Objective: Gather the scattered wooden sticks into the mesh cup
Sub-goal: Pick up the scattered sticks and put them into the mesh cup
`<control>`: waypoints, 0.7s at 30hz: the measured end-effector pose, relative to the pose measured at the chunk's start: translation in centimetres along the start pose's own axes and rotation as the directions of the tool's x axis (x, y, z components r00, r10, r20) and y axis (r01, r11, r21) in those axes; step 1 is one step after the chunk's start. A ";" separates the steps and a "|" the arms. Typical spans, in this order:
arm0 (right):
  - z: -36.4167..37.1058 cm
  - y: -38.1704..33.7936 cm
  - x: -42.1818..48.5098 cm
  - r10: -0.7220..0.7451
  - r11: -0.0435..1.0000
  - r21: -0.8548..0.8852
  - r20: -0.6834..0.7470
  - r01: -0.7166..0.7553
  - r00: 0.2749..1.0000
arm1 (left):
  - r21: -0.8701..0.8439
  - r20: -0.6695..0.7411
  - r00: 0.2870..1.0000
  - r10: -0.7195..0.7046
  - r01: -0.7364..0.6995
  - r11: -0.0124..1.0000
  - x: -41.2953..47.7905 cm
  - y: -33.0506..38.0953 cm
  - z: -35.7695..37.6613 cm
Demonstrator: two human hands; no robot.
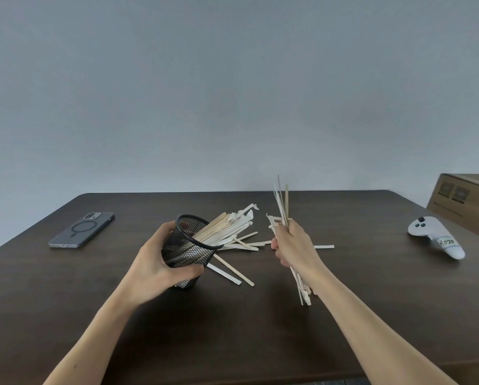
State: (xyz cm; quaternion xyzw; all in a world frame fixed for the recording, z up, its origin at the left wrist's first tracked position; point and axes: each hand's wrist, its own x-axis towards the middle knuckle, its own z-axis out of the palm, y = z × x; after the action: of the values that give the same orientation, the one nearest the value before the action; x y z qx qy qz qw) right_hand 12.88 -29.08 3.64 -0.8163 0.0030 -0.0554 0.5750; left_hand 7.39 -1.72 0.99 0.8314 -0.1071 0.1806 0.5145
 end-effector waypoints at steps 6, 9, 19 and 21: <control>0.6 -0.4 0.2 -0.107 0.973 0.212 0.069 0.091 0.992 | 0.008 0.005 1.000 0.009 -0.009 1.000 -0.1 0.2 -0.1; 1.0 -0.5 0.3 -0.129 0.962 0.251 0.084 0.104 0.988 | 0.009 0.003 1.000 0.010 -0.010 1.000 -0.1 0.3 -0.2; 1.9 -1.5 0.0 -0.320 0.884 0.300 -0.173 0.359 0.932 | 0.024 -0.018 1.000 0.023 -0.022 0.999 -0.1 0.2 -0.3; 2.4 -1.0 -0.1 -0.316 0.886 0.288 -0.202 0.364 0.927 | 0.031 -0.017 1.000 0.024 -0.023 0.999 0.0 0.2 -0.3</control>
State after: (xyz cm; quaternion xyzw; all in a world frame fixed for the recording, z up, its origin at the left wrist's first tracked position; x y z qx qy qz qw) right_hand 12.96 -26.48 3.73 -0.6934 -0.1063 -0.2164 0.6791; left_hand 7.22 -1.55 1.25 0.8362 -0.1095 0.1955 0.5005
